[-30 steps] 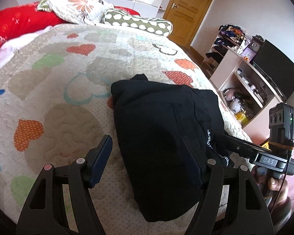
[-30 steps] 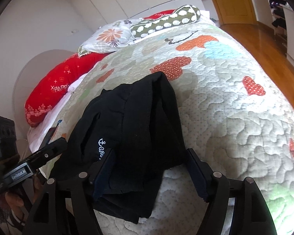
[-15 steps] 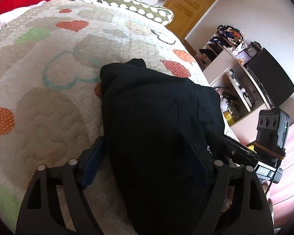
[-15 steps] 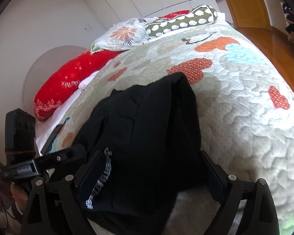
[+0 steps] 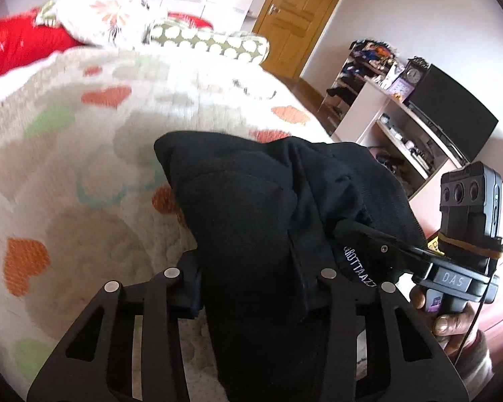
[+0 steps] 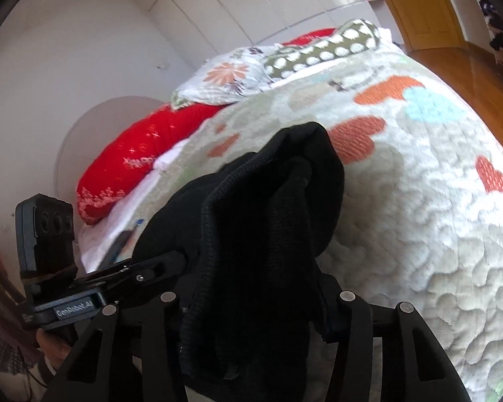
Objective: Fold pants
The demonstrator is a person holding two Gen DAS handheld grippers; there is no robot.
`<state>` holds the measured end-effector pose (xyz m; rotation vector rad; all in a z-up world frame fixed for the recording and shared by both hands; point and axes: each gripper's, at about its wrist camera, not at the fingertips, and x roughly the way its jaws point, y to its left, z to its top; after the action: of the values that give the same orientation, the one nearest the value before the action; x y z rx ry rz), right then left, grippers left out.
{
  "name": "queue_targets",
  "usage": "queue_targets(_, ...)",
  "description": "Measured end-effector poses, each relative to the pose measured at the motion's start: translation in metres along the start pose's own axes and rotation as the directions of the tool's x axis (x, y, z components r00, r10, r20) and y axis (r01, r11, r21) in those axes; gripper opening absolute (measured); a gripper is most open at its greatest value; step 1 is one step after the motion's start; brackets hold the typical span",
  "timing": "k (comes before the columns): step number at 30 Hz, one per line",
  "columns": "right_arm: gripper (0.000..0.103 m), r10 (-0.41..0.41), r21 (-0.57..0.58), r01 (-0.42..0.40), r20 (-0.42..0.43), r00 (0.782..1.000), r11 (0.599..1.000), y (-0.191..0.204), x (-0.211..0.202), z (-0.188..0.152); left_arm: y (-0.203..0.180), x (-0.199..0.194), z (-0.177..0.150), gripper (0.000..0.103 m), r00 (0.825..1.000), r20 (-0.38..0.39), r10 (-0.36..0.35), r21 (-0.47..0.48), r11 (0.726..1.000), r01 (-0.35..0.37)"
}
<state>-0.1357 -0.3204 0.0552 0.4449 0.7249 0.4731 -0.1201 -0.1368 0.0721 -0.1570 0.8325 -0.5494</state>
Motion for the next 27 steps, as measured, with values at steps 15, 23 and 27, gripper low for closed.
queue_targets(15, 0.049, 0.073, -0.078, -0.070, 0.027, 0.997, 0.994, 0.080, 0.044, 0.050, 0.064, -0.040, 0.041, 0.040, 0.995, 0.067, 0.069, -0.020, 0.998, -0.068)
queue_targets(23, 0.055, -0.019, 0.013, 0.023, -0.200, 0.980, 1.000, 0.052, 0.079, 0.019, 0.106, -0.025, 0.020, 0.040, 0.992, -0.019, 0.127, -0.026, 0.991, -0.128)
queue_targets(27, 0.057, -0.065, -0.041, 0.058, -0.219, 0.974, 0.998, 0.042, 0.067, 0.002, 0.117, -0.028, 0.013, 0.041, 0.990, -0.021, 0.139, -0.015, 0.990, -0.139)
